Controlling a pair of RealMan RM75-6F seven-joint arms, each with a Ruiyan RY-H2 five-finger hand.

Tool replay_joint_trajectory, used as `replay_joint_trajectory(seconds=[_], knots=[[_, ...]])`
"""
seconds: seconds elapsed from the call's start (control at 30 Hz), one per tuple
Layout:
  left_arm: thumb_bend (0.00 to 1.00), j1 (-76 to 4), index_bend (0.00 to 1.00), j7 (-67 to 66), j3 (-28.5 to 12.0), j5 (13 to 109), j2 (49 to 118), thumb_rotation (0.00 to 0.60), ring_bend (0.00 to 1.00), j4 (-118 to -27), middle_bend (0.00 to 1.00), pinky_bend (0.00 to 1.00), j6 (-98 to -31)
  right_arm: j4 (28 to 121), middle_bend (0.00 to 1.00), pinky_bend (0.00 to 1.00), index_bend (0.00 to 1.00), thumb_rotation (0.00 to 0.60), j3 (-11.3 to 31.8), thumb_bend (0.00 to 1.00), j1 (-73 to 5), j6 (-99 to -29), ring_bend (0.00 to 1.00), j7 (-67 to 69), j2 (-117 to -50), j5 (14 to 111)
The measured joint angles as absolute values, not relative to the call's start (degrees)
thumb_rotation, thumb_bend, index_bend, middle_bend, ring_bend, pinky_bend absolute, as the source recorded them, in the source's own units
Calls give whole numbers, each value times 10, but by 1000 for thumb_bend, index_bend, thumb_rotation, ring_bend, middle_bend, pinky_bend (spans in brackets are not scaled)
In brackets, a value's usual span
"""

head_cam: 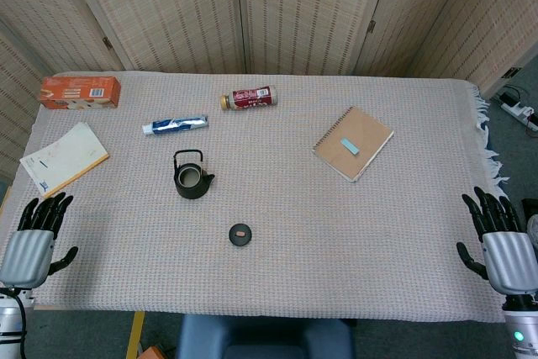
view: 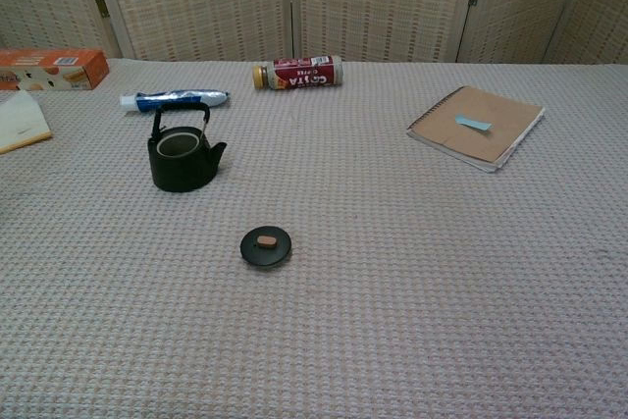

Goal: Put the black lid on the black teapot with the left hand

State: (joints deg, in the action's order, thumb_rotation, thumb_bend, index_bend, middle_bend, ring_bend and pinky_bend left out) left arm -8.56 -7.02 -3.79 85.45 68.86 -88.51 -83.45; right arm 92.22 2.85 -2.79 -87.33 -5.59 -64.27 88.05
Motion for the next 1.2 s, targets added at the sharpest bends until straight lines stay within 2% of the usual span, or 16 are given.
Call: replay_joint_trajectory(seconds=[0.67, 0.8, 1.0, 1.13, 1.2], knots=[[218, -86, 0, -62, -35, 862, 691, 600, 70, -879, 44, 1, -842, 926, 0, 0, 0, 600, 18, 369, -39, -838, 22, -21, -631, 882], [218, -88, 17, -59, -36, 869, 691, 600, 100, -877, 70, 29, -845, 924, 0, 0, 0, 600, 21, 370, -39, -844, 24, -18, -629, 883], [221, -110, 99, -28, -41, 907, 690, 600, 246, -870, 201, 218, -848, 928, 0, 0, 0, 600, 29, 370, -37, -857, 24, -23, -621, 880], [222, -149, 145, -5, -43, 949, 687, 600, 472, -862, 395, 505, -827, 934, 0, 0, 0, 600, 33, 369, -36, -863, 30, -27, -615, 881], [221, -171, 165, 5, -42, 966, 686, 600, 564, -860, 499, 608, -810, 937, 0, 0, 0, 600, 33, 370, -36, -865, 39, -29, -614, 880]])
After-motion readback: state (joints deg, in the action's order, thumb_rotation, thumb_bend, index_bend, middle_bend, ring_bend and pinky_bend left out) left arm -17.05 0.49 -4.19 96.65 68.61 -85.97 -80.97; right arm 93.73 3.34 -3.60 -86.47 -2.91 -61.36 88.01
